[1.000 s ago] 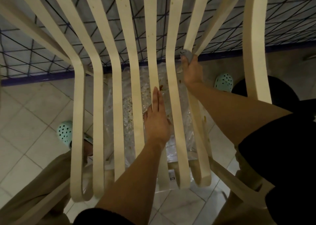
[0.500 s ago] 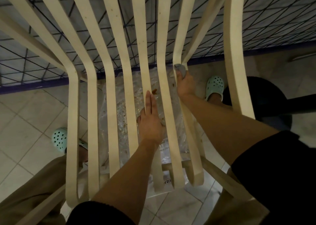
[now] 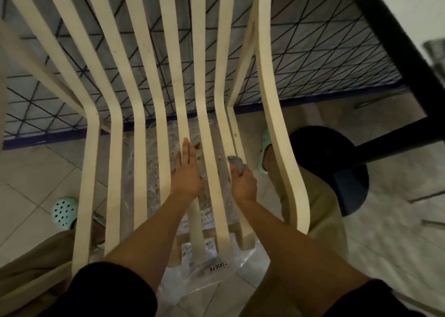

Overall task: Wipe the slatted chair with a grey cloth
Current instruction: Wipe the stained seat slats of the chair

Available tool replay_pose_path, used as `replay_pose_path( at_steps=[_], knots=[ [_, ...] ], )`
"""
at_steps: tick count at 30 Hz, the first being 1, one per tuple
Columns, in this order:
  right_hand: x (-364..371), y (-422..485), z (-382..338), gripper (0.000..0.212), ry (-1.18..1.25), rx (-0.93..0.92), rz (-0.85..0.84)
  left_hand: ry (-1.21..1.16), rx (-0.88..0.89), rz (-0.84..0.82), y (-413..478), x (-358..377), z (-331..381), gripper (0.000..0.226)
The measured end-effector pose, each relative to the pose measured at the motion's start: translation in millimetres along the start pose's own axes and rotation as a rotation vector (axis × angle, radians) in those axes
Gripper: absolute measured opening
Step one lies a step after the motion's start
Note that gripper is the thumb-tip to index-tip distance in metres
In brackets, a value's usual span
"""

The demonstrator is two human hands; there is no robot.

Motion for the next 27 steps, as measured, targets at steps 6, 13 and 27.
replay_pose_path(
  at_steps=[6, 13, 27],
  knots=[
    [-2, -56, 38, 0.037, -0.048, 0.002, -0.009, 0.147, -0.041, -0.088, -40, 28, 2, 0.104],
    [-6, -96, 51, 0.015, -0.060, -0.095, -0.005, 0.131, -0.005, -0.089, -70, 42, 4, 0.104],
    [-6, -63, 31, 0.028, 0.024, -0.027, 0.008, -0.119, 0.082, -0.012, -55, 27, 5, 0.080]
  ],
)
Point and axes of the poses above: each hand's wrist, its own y-axis towards the middle knuckle, its own x-axis out of the palm, z = x × y, the point moved 7 cm from there along y, towards the middle knuckle, and after that the axes turned 11 degrees about -z, right-handed, at the moved point
